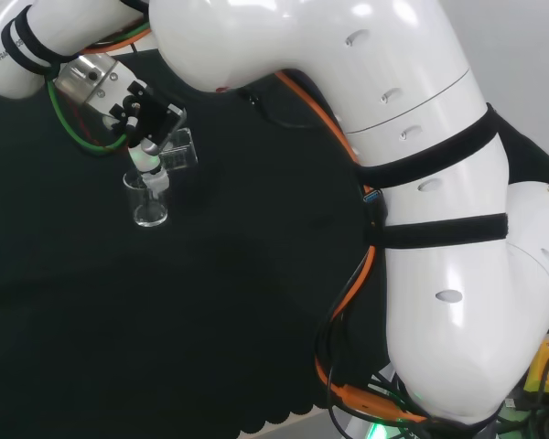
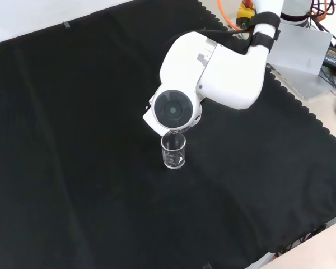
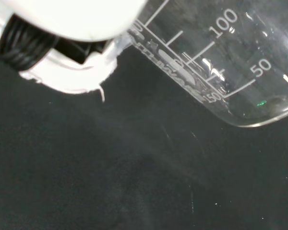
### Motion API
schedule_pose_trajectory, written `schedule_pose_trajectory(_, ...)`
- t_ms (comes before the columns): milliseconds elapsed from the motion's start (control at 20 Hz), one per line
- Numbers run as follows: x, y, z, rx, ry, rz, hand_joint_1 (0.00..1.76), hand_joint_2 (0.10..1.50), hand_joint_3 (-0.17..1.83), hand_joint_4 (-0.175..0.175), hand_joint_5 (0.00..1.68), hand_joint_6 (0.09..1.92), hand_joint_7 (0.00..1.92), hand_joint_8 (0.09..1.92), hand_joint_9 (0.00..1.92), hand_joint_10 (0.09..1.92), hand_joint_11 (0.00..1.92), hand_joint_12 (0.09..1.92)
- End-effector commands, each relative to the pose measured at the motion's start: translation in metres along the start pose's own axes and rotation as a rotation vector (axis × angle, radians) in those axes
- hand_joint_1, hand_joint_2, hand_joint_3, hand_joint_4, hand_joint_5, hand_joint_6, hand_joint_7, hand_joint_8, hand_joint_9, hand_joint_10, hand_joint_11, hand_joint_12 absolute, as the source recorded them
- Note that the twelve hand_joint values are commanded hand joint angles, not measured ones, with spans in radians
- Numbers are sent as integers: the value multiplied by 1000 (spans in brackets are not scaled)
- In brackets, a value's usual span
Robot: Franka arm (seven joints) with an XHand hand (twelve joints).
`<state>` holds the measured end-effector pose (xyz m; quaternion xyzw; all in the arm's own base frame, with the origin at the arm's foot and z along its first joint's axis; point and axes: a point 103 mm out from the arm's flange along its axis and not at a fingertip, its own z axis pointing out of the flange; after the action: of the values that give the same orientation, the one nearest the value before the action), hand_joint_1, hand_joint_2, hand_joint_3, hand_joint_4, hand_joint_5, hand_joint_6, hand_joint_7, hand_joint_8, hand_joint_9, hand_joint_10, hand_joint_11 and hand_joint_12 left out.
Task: Pour the water from the handheld beaker into the one on the table.
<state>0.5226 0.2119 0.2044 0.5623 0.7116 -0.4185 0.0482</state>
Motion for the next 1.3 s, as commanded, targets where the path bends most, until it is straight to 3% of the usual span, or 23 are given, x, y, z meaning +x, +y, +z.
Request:
schedule_pose_trajectory(50, -2, -2, 2, 1, 24, -15, 1188, 637, 643, -31, 1362, 503, 1722, 299, 1542, 568, 1437, 769)
schedule_pose_trajectory(250, -13, -4, 7, -1, 41, -23, 1187, 637, 643, -29, 1361, 505, 1721, 301, 1542, 568, 1438, 769)
schedule_pose_trajectory(700, -14, -17, 1, -34, 85, -48, 1186, 638, 643, -25, 1360, 508, 1720, 305, 1542, 569, 1438, 769)
schedule_pose_trajectory(1000, -16, -27, -3, -66, 168, -59, 1186, 638, 643, -23, 1359, 510, 1719, 308, 1542, 570, 1439, 769)
schedule_pose_trajectory(1300, -34, -31, -6, -149, 350, -82, 1185, 639, 643, -20, 1356, 516, 1717, 313, 1542, 572, 1434, 769)
